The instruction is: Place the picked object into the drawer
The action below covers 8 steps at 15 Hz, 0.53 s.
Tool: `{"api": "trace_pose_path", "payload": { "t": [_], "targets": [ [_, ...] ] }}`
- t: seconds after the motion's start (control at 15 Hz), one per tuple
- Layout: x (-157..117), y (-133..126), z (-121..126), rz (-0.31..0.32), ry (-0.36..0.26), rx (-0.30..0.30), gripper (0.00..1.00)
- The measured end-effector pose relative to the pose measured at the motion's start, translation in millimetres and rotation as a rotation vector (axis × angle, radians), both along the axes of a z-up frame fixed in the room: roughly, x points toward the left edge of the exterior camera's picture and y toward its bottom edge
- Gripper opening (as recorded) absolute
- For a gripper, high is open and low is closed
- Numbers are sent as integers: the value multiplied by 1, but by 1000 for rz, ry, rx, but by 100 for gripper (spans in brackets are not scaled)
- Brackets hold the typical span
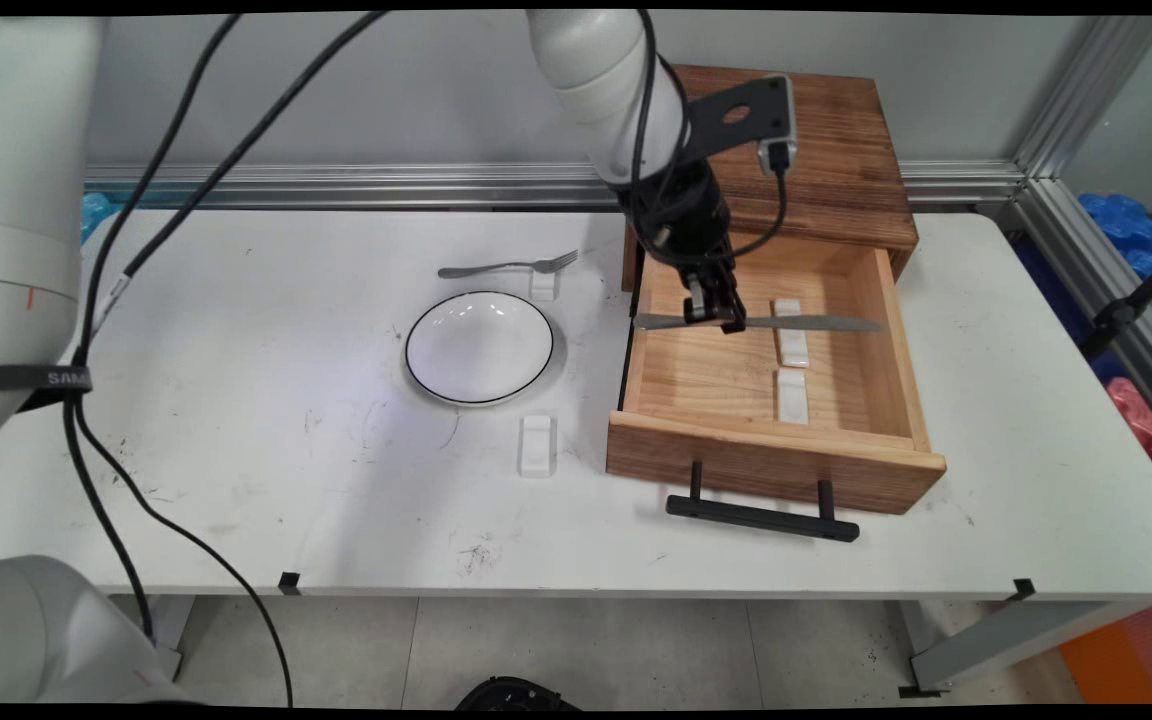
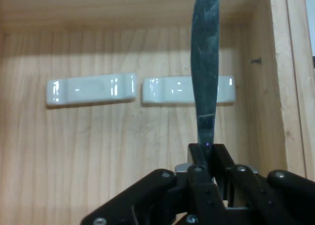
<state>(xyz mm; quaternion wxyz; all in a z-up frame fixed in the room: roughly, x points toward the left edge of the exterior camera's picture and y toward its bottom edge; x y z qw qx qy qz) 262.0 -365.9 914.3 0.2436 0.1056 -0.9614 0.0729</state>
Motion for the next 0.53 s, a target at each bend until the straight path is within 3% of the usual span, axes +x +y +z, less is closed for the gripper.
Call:
{"api": "trace_pose_path", "payload": {
  "t": [0.53],
  "targets": [
    [-18,-7,-26,-7,-5,1,0]
  ]
}}
